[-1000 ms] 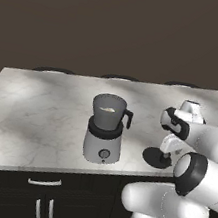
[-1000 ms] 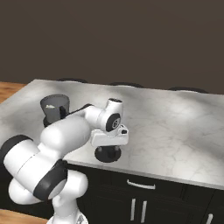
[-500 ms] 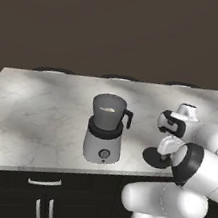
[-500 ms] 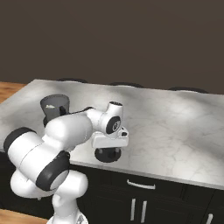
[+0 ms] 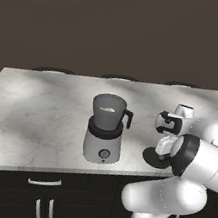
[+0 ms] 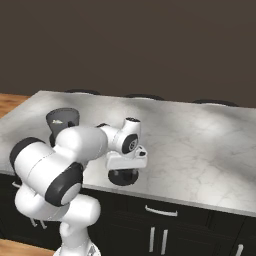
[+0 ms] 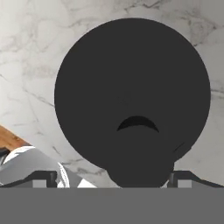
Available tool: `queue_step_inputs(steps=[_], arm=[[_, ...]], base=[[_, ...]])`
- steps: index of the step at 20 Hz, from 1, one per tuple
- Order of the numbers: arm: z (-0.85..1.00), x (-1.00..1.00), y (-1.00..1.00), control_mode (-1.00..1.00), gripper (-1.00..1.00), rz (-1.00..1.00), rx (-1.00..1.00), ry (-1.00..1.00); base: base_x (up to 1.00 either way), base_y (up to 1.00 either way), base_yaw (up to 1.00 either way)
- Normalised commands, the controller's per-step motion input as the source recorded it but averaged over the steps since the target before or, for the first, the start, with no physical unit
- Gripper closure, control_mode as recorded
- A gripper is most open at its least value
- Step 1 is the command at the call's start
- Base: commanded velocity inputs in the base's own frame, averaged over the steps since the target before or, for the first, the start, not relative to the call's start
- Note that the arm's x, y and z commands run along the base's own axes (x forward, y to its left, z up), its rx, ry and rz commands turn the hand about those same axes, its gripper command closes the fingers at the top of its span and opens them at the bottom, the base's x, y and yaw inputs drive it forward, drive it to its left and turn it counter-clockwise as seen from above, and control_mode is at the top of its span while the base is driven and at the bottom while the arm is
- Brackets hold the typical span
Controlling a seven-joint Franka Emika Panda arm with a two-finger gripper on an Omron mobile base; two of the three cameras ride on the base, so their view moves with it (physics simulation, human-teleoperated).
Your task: Grab the garlic and lemon wedge from the fridge, place them in the blender, close the lid, and turn on the blender to create a marinade.
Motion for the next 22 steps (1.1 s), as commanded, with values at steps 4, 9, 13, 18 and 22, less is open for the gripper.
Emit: queue_step_inputs(steps=[4,9,13,18,22], arm=[[-0.23,0.16,0.0,-1.0,-1.0,0.0,-0.01,0.0],[-0.19,0.07,0.0,-1.0,-1.0,0.0,-0.03,0.0],[-0.14,0.16,0.0,-1.0,-1.0,0.0,-0.05,0.0],[-0.02,0.04,0.0,-1.0,-1.0,0.0,-0.03,0.0],[0.0,0.0,0.0,-1.0,-1.0,0.0,-0.02,0.0]], base=[[0.0,0.0,0.0],[0.0,0.0,0.0],[0.0,0.0,0.0],[0.0,0.0,0.0],[0.0,0.0,0.0]])
